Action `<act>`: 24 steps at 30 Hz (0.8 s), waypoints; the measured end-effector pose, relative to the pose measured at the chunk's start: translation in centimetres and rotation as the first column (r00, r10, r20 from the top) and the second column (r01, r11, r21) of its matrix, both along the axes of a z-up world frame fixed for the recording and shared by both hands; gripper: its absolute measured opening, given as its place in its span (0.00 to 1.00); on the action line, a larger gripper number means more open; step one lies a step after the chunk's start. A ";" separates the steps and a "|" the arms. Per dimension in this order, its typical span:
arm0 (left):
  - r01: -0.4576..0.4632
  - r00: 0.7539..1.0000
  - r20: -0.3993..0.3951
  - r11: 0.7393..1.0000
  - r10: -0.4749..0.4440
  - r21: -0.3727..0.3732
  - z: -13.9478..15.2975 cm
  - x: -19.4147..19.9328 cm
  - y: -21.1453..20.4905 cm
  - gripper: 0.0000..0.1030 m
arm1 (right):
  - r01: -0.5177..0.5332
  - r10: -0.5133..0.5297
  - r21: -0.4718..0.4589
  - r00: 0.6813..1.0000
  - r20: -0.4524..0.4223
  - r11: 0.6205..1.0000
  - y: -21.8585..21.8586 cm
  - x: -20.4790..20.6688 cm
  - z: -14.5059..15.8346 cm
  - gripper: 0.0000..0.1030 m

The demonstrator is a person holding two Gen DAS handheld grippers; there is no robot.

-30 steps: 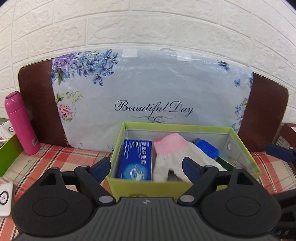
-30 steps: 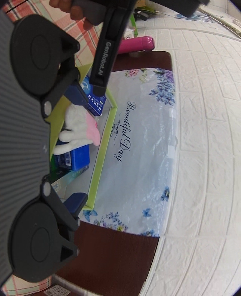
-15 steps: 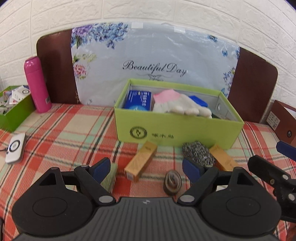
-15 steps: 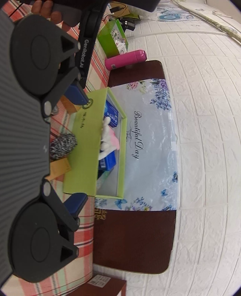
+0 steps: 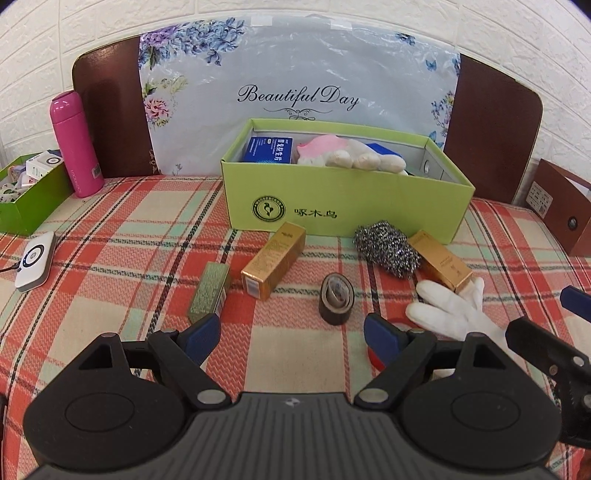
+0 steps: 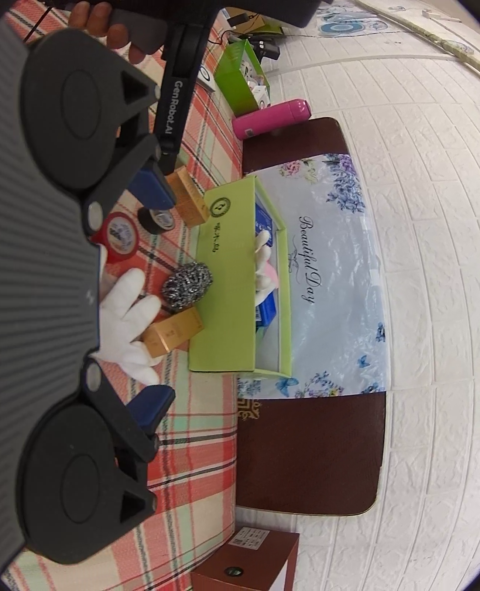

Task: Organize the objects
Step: 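Move the left tool to the red tape roll while the right approaches the second glove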

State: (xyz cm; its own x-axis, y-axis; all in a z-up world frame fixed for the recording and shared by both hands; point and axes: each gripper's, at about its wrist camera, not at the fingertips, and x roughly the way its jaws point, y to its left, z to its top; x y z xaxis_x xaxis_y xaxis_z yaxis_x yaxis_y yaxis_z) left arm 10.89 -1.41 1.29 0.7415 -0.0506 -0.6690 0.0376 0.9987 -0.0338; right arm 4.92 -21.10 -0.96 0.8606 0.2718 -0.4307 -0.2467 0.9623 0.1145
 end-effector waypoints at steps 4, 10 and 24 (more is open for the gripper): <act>0.001 1.000 -0.006 1.000 0.000 0.019 -0.4 -0.5 -0.2 0.85 | -0.004 0.003 -0.016 1.000 -0.025 1.000 0.1 -0.5 -0.9 1.00; 0.000 1.000 -0.023 1.000 0.000 0.031 -1.0 -1.0 -0.2 0.85 | -0.011 0.008 -0.043 0.997 -0.072 0.999 0.5 -0.7 -2.8 1.00; 0.001 0.997 -0.073 1.000 0.000 0.021 -2.4 -1.1 0.7 0.85 | -0.076 0.066 -0.054 0.984 -0.167 0.996 1.0 -1.8 -3.5 0.08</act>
State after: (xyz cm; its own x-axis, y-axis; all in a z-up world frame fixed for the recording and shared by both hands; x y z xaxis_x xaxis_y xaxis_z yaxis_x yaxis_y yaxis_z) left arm 9.83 -0.67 -1.12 0.6906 -0.0366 -0.7223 0.0364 0.9992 -0.0159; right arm 3.13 -20.12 -4.47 0.7556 0.2996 -0.5825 -0.2975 0.9492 0.1024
